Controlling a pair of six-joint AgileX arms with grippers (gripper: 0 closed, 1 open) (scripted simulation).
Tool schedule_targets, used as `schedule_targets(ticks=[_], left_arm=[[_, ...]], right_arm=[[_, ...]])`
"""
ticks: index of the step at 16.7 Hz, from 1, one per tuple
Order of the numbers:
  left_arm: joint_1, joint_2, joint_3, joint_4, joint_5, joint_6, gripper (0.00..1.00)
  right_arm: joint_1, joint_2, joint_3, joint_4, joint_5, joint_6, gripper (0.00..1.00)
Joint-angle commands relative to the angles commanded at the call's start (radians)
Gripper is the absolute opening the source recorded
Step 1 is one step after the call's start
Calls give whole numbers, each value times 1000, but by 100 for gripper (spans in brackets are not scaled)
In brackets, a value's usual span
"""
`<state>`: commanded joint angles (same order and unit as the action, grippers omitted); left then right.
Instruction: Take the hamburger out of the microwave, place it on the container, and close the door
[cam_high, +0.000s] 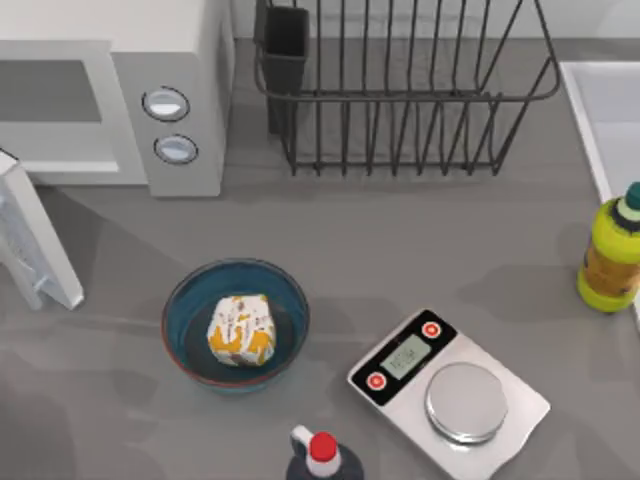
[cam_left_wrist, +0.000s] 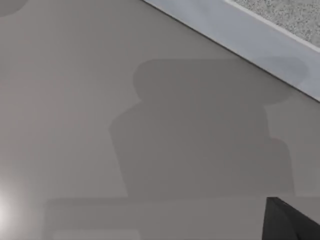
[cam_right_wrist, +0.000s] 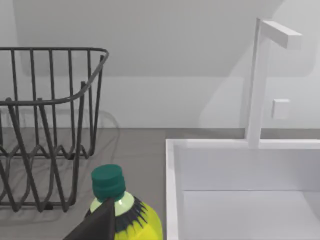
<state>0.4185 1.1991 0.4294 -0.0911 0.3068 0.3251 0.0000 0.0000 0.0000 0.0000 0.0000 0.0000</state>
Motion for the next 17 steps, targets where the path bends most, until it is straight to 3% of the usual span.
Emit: schedule_targets(ticks=[4,7,13,17], left_arm=[[-231,-86,-53,9,-143,-163,0],[-332,-134,-82,14,-220,-250,0],[-342,-135,-81,16,-229,-263,0],[-352,-18,-4,67,-234,-268,0]], right_arm=[[0,0,0,0,0,0,100],[0,0,0,0,0,0,100],[0,0,0,0,0,0,100],[0,0,0,0,0,0,100]])
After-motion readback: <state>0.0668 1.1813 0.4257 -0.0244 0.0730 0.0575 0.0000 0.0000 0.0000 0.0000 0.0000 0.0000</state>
